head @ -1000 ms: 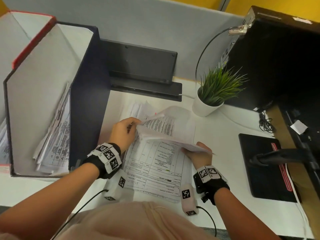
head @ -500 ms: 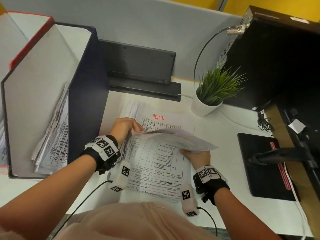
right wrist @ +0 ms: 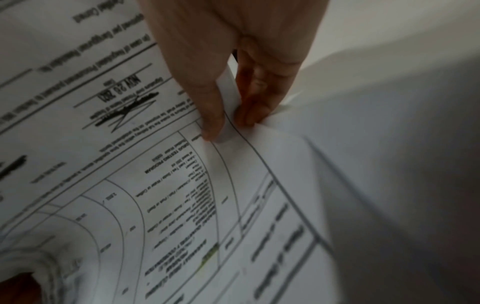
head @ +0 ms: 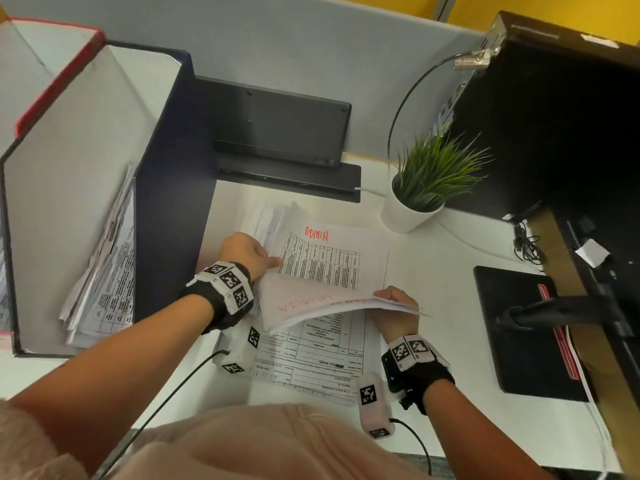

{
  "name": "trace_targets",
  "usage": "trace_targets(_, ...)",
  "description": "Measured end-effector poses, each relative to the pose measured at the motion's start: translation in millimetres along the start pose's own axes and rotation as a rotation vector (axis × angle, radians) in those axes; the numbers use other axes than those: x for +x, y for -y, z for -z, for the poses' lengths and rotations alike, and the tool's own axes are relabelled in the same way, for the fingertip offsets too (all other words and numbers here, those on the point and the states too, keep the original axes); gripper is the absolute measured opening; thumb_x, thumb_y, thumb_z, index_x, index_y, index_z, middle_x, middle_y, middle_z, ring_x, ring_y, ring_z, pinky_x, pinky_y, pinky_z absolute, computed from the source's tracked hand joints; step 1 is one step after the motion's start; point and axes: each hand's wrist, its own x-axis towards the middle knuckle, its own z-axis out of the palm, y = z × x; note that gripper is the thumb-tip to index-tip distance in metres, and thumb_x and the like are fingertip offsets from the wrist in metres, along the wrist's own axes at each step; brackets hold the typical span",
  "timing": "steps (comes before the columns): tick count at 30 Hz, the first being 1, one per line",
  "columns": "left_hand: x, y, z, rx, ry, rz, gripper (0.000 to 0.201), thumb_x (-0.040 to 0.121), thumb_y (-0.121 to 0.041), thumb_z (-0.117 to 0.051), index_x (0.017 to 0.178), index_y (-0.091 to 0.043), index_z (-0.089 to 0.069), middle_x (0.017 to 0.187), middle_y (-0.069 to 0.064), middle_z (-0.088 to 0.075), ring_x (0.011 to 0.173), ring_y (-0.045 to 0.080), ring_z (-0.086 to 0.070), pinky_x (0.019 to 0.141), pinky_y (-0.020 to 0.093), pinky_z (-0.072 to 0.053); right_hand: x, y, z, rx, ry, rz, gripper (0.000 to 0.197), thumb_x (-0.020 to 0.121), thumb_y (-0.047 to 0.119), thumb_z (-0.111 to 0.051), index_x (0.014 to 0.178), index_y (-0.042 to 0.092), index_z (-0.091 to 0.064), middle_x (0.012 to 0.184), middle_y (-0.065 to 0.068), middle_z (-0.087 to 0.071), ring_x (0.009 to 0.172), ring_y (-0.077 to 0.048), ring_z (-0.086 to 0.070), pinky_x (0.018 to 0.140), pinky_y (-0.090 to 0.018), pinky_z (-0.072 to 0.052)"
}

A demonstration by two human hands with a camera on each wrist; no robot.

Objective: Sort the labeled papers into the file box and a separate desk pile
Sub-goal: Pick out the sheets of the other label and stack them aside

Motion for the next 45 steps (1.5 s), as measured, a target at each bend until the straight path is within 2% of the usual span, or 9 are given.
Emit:
trace_targets(4, -1, 4, 0, 0.052, -0.006, -0.075, 0.030, 0.078, -0.019, -0.072, 0.055, -0.007, -0.059, 0.058, 0.006, -0.055, 0.056, 0.018, -0.051, 0.064, 0.026, -0.047, -6, 1, 2, 0.146, -0.064, 0.053, 0.005, 0.077, -0.013, -0.061, 0.080, -0.012, -0.065, 0.084, -0.011, -0.064, 0.074, -0.019, -0.055, 0.054, -0.003, -0.043)
trace_targets(8, -2, 11, 0, 0.087, 0.001, -0.113, 0.047, 0.086, -0.016, -0.063, 0.044, -0.011, -0.043, 0.047, 0.002, -0.040, 0.048, 0.016, -0.041, 0.056, 0.021, -0.037, -2, 3, 7, 0.120, -0.032, 0.003, 0.031, 0.079, -0.006, -0.064, 0.058, 0.014, -0.054, 0.070, 0.001, -0.061, 0.069, -0.016, -0.053, 0.058, -0.016, -0.043)
trace_targets(15, -25, 8, 1, -0.104, -0.201, -0.475, 0.024, 0.082, 0.010, -0.057, 0.095, -0.003, -0.072, 0.089, 0.007, -0.062, 0.075, 0.021, -0.058, 0.069, 0.028, -0.051, 0, 8, 0, -0.158, -0.015, -0.062, 0.041, 0.076, 0.028, -0.076, 0.102, 0.000, -0.062, 0.104, -0.014, -0.066, 0.098, -0.027, -0.061, 0.087, -0.033, -0.047)
trace_targets(19, -31, 2, 5, -0.445, -0.047, -0.361, 0.027, 0.088, 0.009, -0.044, 0.080, -0.010, -0.062, 0.088, 0.004, -0.062, 0.065, 0.005, -0.056, 0.055, 0.015, -0.045, -2, 8, 4, 0.026, -0.046, -0.103, 0.042, 0.068, 0.018, -0.082, 0.102, 0.001, -0.063, 0.105, -0.012, -0.067, 0.093, -0.020, -0.060, 0.075, -0.023, -0.045)
trace_targets(24, -32, -4, 13, -0.800, 0.221, -0.190, 0.032, 0.086, 0.013, -0.036, 0.067, -0.007, -0.052, 0.089, 0.018, -0.061, 0.085, 0.025, -0.056, 0.071, 0.029, -0.045, -8, 9, 7, 0.213, -0.060, -0.005, 0.051, 0.065, 0.000, -0.080, 0.102, 0.014, -0.047, 0.075, -0.006, -0.060, 0.071, -0.020, -0.058, 0.060, -0.013, -0.049)
trace_targets(30, -25, -4, 9, -0.731, 0.309, -0.045, 0.030, 0.096, -0.033, -0.039, 0.109, -0.016, -0.060, 0.104, 0.007, -0.061, 0.096, 0.024, -0.056, 0.086, 0.030, -0.047, 0, 17, 2, 0.124, -0.028, -0.011, 0.042, 0.074, 0.031, -0.077, 0.104, 0.006, -0.061, 0.111, -0.013, -0.062, 0.105, -0.028, -0.058, 0.092, -0.032, -0.047)
trace_targets(34, -23, -6, 10, -0.696, 0.361, 0.015, 0.074, 0.073, -0.078, -0.031, 0.122, -0.027, -0.052, 0.118, -0.001, -0.058, 0.109, 0.021, -0.055, 0.100, 0.042, -0.038, -2, 36, 3, 0.388, -0.066, -0.014, 0.020, 0.081, 0.032, -0.069, 0.097, 0.021, -0.062, 0.103, -0.005, -0.067, 0.093, -0.019, -0.063, 0.072, -0.022, -0.051)
trace_targets(39, -37, -16, 8, -0.418, 0.216, -0.332, 0.034, 0.088, -0.018, -0.060, 0.121, -0.013, -0.055, 0.120, 0.003, -0.063, 0.103, 0.013, -0.062, 0.089, 0.032, -0.052, -10, 65, 6, 0.499, -0.149, 0.159, 0.022, 0.085, 0.019, -0.066, 0.107, 0.017, -0.061, 0.100, 0.004, -0.065, 0.090, -0.008, -0.061, 0.066, -0.004, -0.049)
trace_targets(45, -57, -42, 33, -0.628, -0.110, -0.587, 0.034, 0.086, -0.011, -0.063, 0.118, -0.019, -0.055, 0.101, -0.024, -0.060, 0.090, -0.016, -0.059, 0.072, 0.001, -0.046, -25, 117, 33, 0.745, -0.206, 0.414, 0.027, 0.082, 0.011, -0.068, 0.107, 0.019, -0.060, 0.095, 0.015, -0.070, 0.091, 0.006, -0.065, 0.070, -0.008, -0.051)
